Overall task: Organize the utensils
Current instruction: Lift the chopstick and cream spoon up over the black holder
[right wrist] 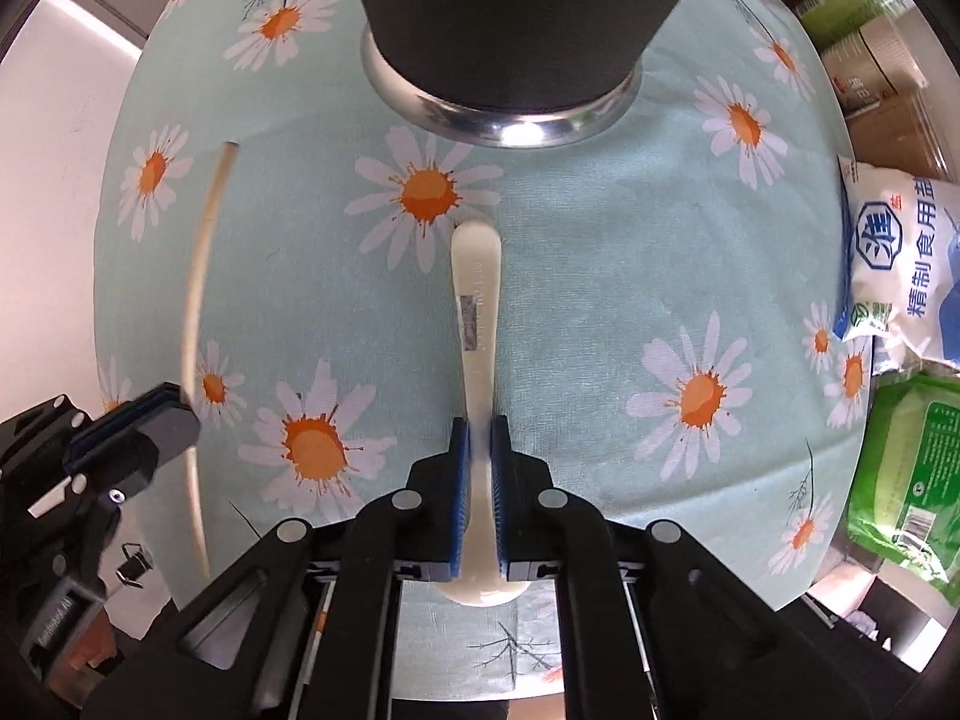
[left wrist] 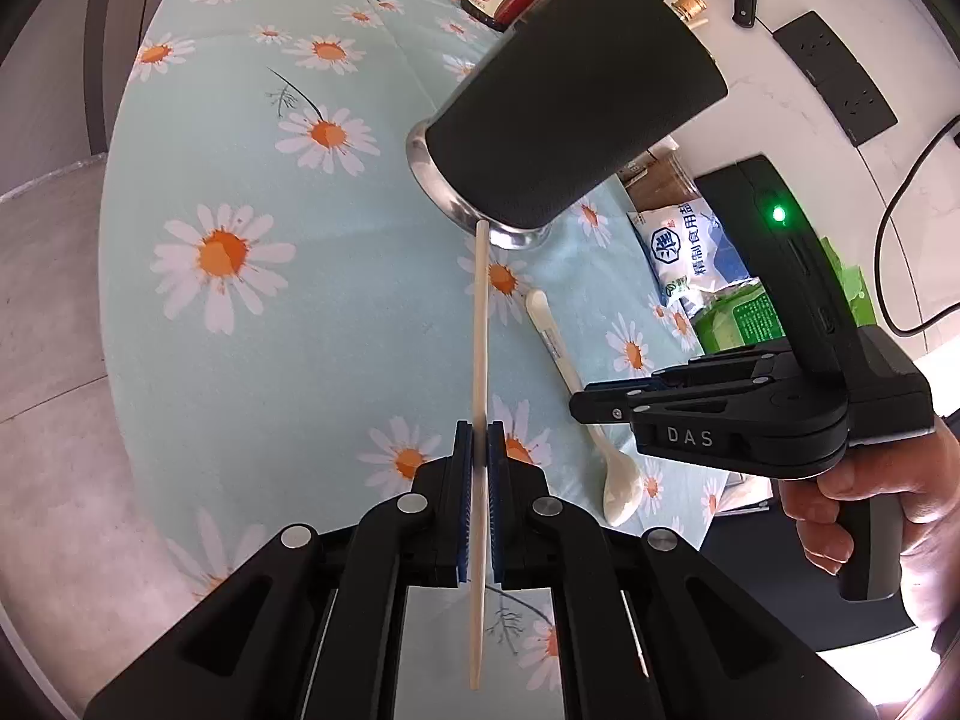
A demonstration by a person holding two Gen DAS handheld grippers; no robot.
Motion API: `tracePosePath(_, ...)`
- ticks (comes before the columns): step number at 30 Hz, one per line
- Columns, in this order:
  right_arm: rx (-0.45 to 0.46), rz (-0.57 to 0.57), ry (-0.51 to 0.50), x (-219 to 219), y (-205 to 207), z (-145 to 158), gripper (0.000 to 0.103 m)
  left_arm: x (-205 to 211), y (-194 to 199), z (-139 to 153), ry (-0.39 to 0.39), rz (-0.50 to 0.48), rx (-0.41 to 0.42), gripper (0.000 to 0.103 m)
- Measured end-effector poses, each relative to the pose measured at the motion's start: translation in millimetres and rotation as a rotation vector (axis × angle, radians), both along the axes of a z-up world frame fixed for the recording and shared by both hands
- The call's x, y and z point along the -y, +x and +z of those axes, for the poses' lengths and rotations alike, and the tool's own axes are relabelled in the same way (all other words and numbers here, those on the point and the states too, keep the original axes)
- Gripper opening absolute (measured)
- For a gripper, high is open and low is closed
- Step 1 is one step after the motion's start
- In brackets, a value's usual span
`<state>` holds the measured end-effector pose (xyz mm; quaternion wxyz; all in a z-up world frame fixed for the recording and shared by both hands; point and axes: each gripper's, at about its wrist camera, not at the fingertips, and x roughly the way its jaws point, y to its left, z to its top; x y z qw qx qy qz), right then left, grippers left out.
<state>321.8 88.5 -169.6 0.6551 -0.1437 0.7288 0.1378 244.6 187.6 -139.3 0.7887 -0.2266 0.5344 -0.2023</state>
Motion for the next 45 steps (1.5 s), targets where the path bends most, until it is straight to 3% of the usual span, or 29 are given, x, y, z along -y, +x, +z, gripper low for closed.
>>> tracePosePath(8, 0.007, -0.030, 0.100, 39, 7, 2, 0.008, -1, 5, 5, 0.017, -0.015, 0.008, 0.004)
tracePosePath(13, 0.031, -0.022, 0.244, 63, 1, 10, 0.008, 6, 5, 10, 0.038, -0.003, 0.021, 0.004)
tracePosePath(19, 0.086, 0.022, 0.435, 91, -10, 28, 0.008, 12, 0, 9, 0.068, 0.038, 0.006, 0.004)
tracePosePath(25, 0.173, 0.075, 0.582, 87, -27, 70, 0.008, 8, -4, 19, 0.082, 0.114, 0.022, 0.004)
tracePosePath(33, 0.270, 0.111, 0.729, 106, -26, 110, 0.008, 8, -10, 57, 0.067, 0.198, 0.138, 0.004)
tracePosePath(45, 0.420, 0.167, 0.831, 108, -7, 171, 0.008, 16, -1, 129, 0.093, 0.257, 0.389, 0.004)
